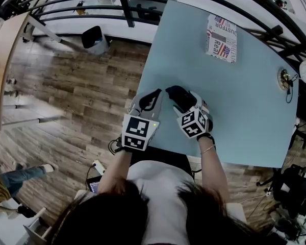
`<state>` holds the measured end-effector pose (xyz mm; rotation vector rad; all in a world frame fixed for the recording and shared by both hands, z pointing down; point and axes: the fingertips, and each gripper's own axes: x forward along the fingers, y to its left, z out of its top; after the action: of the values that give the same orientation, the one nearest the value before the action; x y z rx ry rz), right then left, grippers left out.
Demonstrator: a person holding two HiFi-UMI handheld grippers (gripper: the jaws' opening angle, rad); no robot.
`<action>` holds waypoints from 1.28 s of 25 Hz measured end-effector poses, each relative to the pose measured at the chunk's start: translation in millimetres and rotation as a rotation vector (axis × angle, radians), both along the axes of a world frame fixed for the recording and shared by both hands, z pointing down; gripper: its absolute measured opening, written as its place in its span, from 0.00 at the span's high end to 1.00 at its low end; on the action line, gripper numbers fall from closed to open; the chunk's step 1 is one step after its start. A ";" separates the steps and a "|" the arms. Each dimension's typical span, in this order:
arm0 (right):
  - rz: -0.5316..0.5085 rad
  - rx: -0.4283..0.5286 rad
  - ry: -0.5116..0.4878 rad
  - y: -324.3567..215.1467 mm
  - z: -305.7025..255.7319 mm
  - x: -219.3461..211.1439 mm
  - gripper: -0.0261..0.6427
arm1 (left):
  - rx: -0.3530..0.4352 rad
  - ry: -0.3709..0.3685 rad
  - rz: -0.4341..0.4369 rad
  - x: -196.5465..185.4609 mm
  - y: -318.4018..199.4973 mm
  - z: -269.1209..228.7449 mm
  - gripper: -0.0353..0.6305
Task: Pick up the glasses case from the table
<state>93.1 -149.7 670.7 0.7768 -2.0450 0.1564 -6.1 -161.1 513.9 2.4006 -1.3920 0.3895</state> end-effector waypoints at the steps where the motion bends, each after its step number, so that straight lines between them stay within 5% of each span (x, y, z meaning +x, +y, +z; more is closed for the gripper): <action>1: -0.001 -0.002 0.005 -0.3 1.1 0.2 0.43 | -0.001 0.000 -0.002 -0.5 0.3 0.3 0.86; 32: -0.031 -0.090 0.010 -1.7 10.5 -1.1 0.45 | -0.007 -0.003 -0.032 -8.4 2.6 3.3 0.86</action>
<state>91.9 -151.4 681.2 0.6888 -2.0251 0.2252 -14.5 -158.5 517.2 2.3697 -1.4266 0.3890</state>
